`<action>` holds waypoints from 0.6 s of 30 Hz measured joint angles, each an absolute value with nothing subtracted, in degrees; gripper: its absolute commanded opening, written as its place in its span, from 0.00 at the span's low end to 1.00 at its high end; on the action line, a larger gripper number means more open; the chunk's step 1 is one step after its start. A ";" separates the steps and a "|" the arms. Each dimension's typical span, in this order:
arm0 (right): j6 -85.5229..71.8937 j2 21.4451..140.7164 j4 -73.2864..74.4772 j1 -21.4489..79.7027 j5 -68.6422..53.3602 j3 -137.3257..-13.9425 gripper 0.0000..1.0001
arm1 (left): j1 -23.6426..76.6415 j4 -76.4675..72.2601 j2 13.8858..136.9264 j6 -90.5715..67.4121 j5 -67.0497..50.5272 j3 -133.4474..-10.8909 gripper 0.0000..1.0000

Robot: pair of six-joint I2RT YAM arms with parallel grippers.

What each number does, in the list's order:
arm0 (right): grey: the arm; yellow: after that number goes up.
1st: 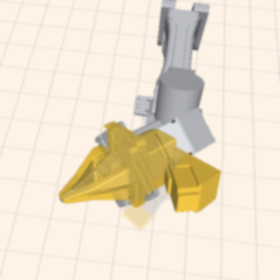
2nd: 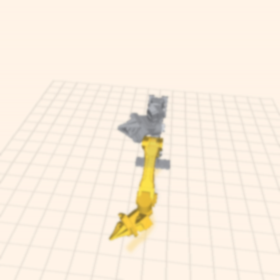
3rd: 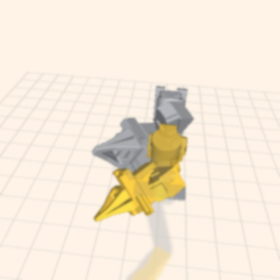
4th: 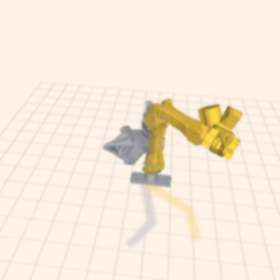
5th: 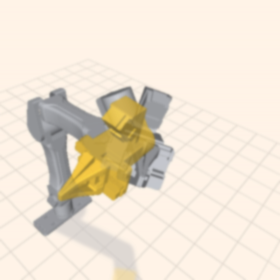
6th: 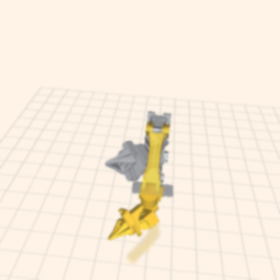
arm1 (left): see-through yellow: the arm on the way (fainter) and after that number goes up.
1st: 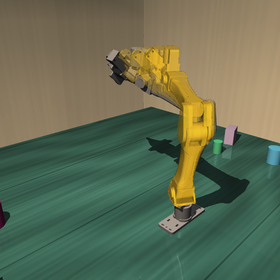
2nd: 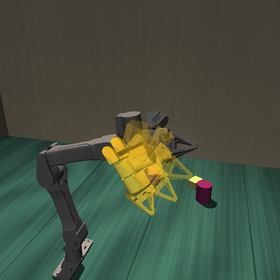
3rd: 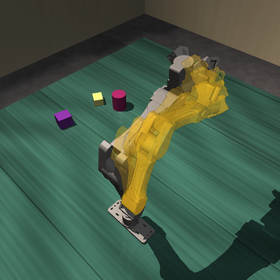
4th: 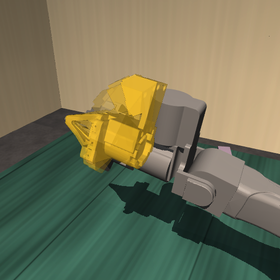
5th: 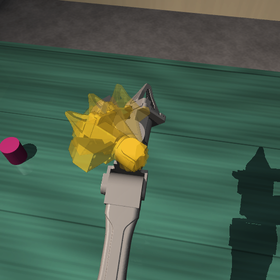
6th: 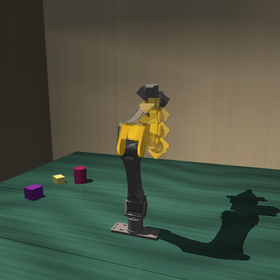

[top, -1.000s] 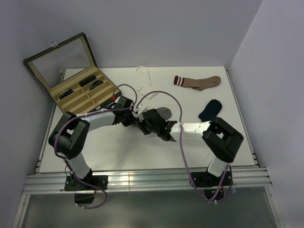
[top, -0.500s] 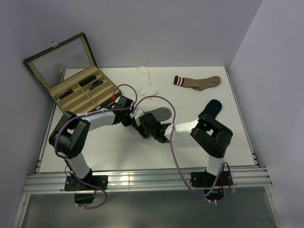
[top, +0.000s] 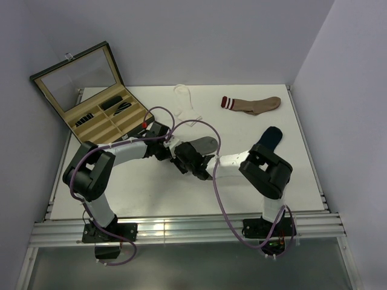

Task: Roll the socks
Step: Roll the sock at the center of the board.

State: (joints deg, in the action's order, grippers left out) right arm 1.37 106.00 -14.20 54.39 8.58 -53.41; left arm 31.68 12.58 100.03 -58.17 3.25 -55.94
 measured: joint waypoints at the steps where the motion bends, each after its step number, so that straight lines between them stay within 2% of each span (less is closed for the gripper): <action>1: 1.13 106.00 -13.87 54.39 8.67 -53.56 0.00 | 31.68 12.58 100.03 -58.19 3.25 -55.94 0.07; 6: -1.26 105.86 -11.22 53.10 5.34 -54.78 0.00 | 31.35 12.27 99.04 -59.33 3.33 -54.81 0.27; 10: -6.17 105.10 -8.45 49.45 -2.59 -55.37 0.00 | 30.17 11.75 95.09 -61.32 3.49 -50.70 0.37; 17: -16.43 104.84 -7.33 41.45 -18.09 -54.57 0.00 | 28.16 8.80 88.47 -65.25 3.86 -44.75 0.66; 18: -18.13 104.84 -7.86 40.23 -20.43 -54.06 0.00 | 28.14 7.84 87.66 -65.69 3.84 -43.79 0.67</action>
State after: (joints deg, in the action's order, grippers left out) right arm -18.13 104.84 -7.86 40.23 -20.43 -54.06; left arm 28.14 7.84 87.66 -65.69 3.84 -43.79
